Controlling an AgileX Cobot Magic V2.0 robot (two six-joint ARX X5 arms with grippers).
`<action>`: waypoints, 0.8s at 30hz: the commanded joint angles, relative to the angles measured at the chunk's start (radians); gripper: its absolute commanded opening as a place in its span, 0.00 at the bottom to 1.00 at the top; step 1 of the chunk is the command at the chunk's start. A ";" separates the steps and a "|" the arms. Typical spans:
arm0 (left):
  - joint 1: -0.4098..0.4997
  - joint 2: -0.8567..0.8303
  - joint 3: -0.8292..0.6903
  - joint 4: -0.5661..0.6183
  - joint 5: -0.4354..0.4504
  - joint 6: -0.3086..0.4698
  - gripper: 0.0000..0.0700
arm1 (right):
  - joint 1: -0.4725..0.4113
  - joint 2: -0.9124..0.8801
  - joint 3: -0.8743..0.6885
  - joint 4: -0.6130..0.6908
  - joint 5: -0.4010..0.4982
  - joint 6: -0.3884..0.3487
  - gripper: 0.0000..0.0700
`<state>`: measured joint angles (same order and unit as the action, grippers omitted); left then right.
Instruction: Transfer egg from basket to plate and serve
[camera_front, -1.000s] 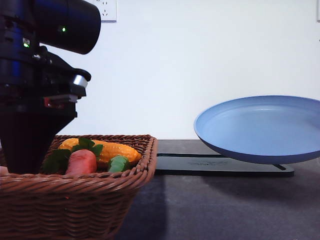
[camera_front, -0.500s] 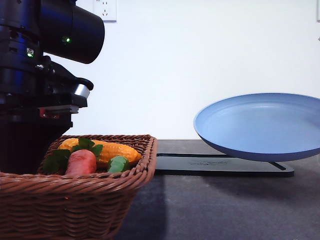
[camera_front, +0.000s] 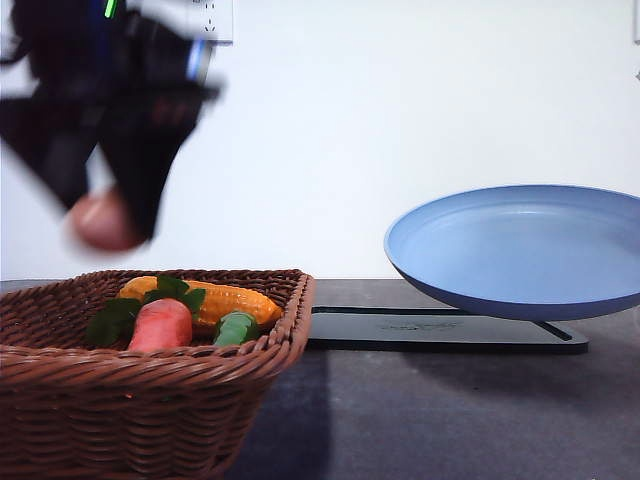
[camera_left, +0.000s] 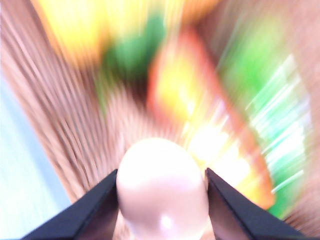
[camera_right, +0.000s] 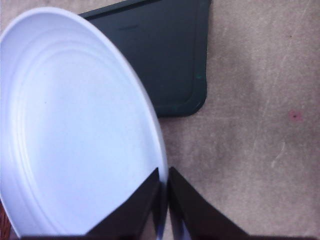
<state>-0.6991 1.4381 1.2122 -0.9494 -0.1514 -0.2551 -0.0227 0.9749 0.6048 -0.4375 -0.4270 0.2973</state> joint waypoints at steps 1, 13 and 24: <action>-0.013 -0.015 0.053 0.034 -0.006 0.015 0.17 | 0.000 0.003 0.005 0.010 -0.022 0.027 0.00; -0.152 -0.054 0.175 0.199 0.055 0.038 0.17 | 0.043 0.005 0.005 -0.069 -0.180 0.069 0.00; -0.307 0.073 0.174 0.237 0.057 0.088 0.17 | 0.178 0.005 0.005 -0.101 -0.179 0.069 0.00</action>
<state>-0.9907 1.4861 1.3701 -0.7217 -0.0982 -0.1937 0.1489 0.9749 0.6048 -0.5444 -0.5991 0.3567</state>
